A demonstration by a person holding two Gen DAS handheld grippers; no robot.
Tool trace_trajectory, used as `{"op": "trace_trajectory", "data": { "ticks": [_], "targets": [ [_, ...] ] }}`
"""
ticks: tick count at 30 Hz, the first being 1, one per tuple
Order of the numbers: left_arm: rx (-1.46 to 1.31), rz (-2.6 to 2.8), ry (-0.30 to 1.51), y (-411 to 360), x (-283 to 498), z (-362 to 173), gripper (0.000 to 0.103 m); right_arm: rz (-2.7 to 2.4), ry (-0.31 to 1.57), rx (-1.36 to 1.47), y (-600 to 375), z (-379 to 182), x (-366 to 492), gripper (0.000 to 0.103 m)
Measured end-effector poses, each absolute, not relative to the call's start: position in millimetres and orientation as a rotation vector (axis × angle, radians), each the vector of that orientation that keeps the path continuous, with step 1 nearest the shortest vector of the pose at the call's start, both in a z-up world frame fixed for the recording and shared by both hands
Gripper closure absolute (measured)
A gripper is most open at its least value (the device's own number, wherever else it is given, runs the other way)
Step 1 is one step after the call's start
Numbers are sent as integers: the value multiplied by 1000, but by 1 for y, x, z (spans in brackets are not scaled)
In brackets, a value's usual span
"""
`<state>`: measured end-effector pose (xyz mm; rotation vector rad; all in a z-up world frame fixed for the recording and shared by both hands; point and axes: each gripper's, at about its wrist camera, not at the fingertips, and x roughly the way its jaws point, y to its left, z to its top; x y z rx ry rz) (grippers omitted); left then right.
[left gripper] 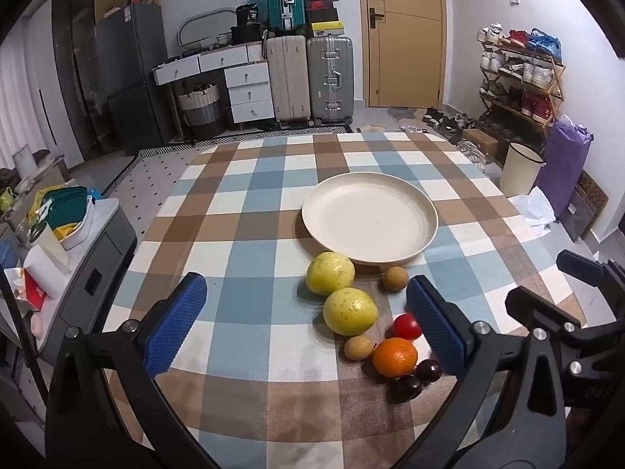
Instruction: Organize fruits
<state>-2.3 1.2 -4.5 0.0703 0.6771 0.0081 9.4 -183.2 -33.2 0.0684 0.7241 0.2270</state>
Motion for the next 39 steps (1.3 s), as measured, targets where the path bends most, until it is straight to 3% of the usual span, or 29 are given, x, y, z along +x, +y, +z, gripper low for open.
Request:
{"op": "trace_trajectory", "data": {
  "ticks": [39],
  "targets": [
    [33, 12, 678, 13, -4, -8, 1, 221, 716, 98, -190, -36, 6, 0]
  ]
}}
